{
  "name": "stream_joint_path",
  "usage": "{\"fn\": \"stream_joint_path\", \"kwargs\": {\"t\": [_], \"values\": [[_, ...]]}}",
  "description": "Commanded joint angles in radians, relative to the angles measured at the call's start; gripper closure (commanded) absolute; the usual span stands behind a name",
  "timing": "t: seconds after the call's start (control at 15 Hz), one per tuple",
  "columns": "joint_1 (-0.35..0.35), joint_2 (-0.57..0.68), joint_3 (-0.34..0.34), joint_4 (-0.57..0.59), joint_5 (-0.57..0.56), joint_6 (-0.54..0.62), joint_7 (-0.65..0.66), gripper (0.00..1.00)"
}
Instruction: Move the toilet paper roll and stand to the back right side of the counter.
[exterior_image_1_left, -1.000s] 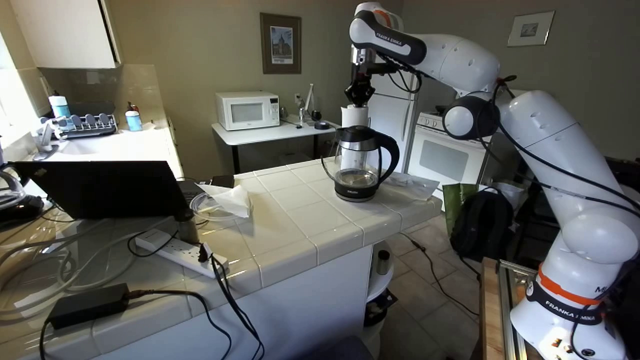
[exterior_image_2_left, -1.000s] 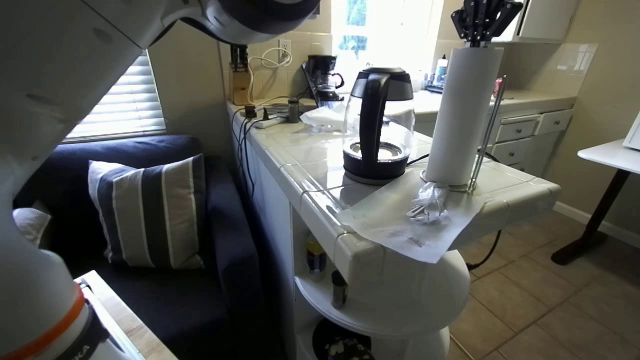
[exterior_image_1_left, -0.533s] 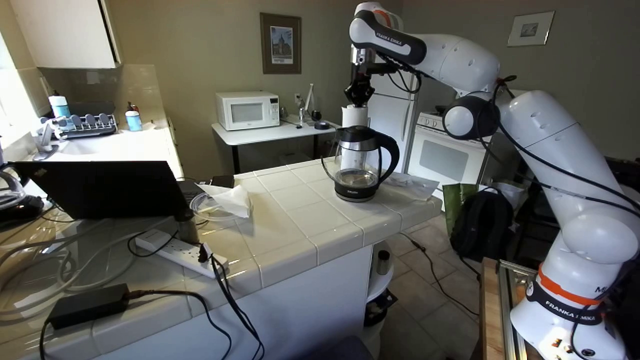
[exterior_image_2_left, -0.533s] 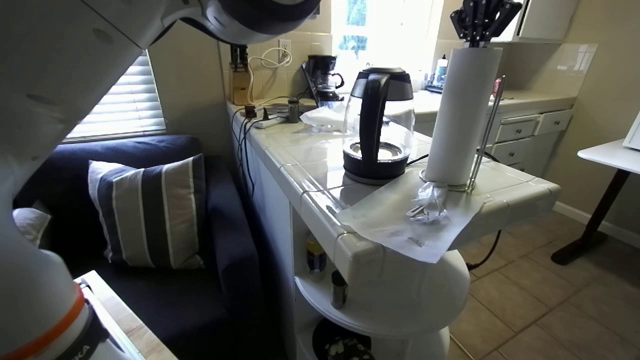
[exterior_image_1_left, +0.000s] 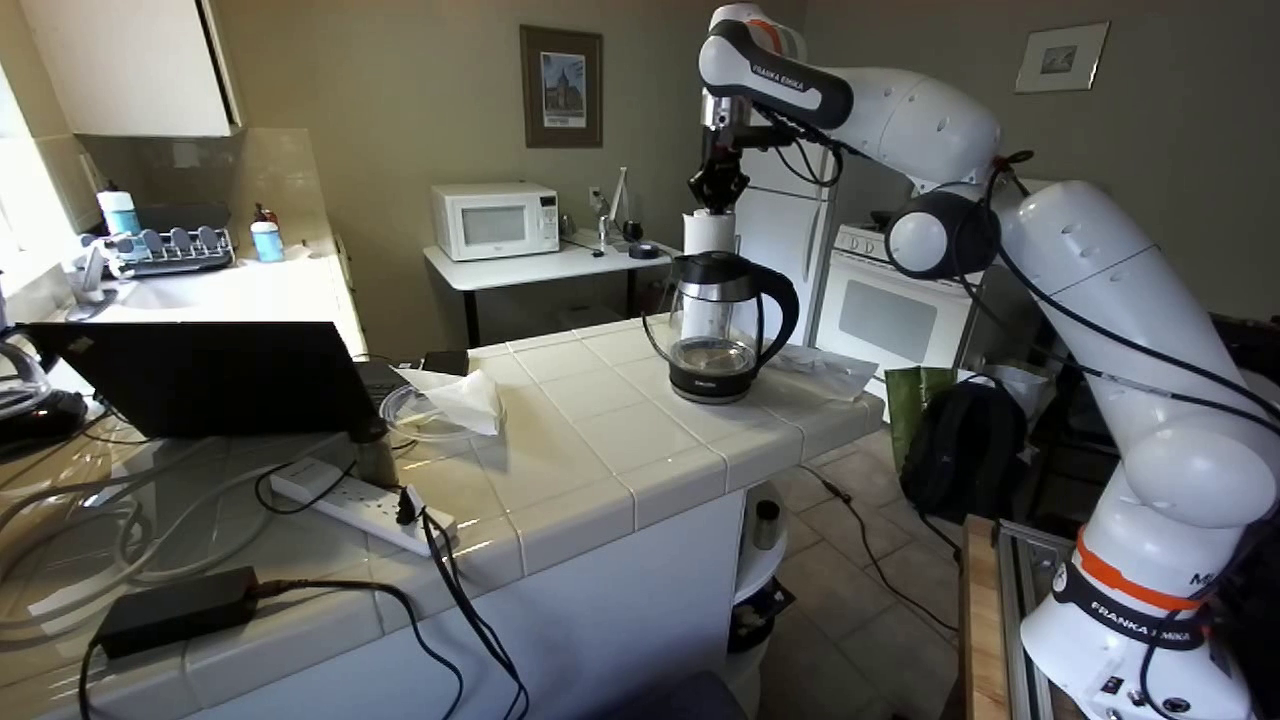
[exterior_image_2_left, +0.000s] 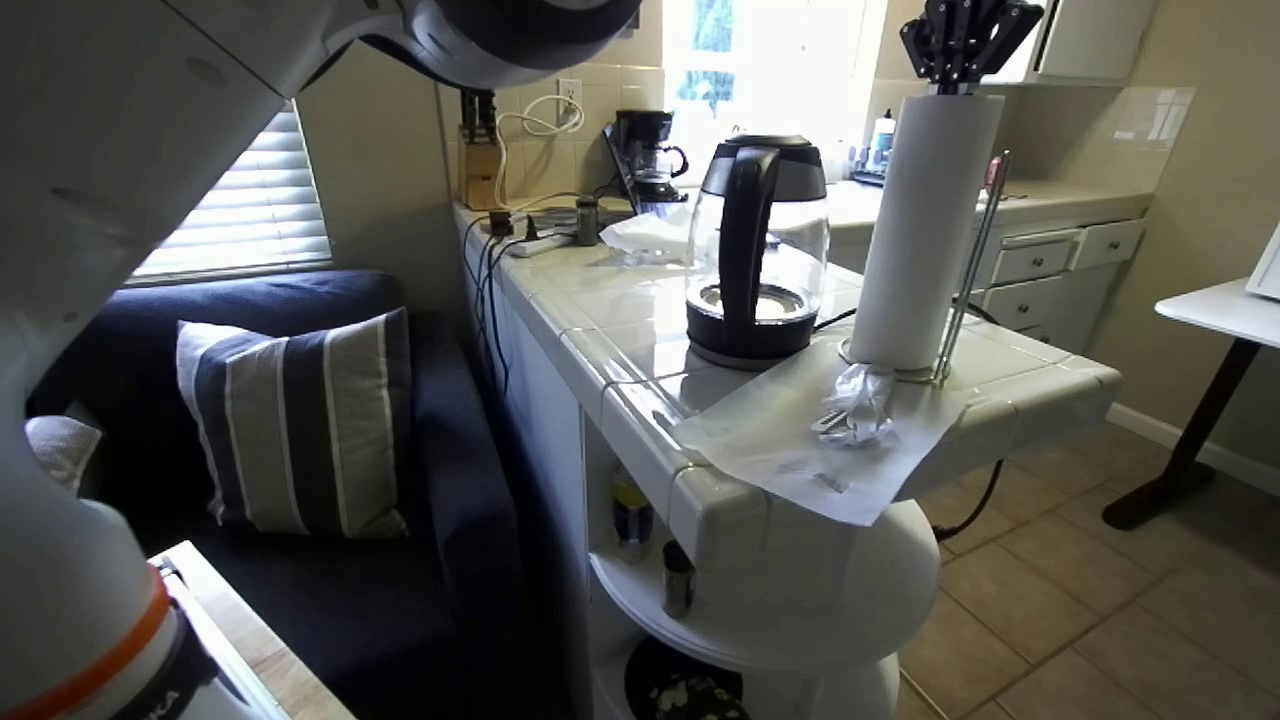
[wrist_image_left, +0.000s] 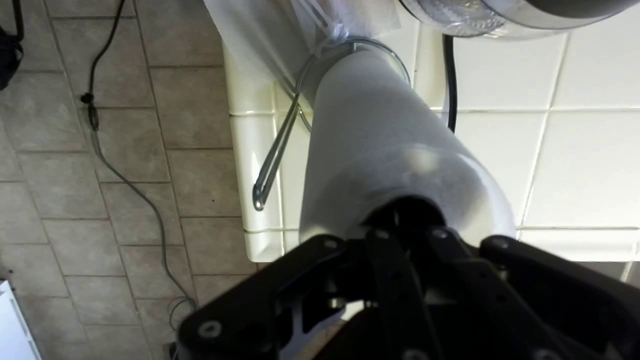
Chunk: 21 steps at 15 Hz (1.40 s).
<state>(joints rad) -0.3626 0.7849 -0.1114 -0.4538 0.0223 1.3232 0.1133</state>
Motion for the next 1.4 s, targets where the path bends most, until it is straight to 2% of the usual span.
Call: {"fn": "stream_joint_path", "kwargs": {"t": [0.0, 0.13, 0.2, 0.27, 0.4, 1.33], "values": [[-0.01, 0.003, 0.012, -0.007, 0.013, -0.009, -0.007, 0.84], [-0.009, 0.0, 0.013, -0.009, 0.013, -0.008, -0.008, 0.82], [-0.009, -0.001, 0.012, -0.01, 0.012, -0.007, -0.007, 0.85], [-0.009, -0.002, 0.012, -0.009, 0.012, -0.007, -0.008, 0.95], [-0.01, -0.001, 0.012, -0.005, 0.011, -0.009, -0.008, 1.0], [-0.016, -0.034, 0.011, -0.003, 0.01, -0.03, -0.034, 0.97]]}}
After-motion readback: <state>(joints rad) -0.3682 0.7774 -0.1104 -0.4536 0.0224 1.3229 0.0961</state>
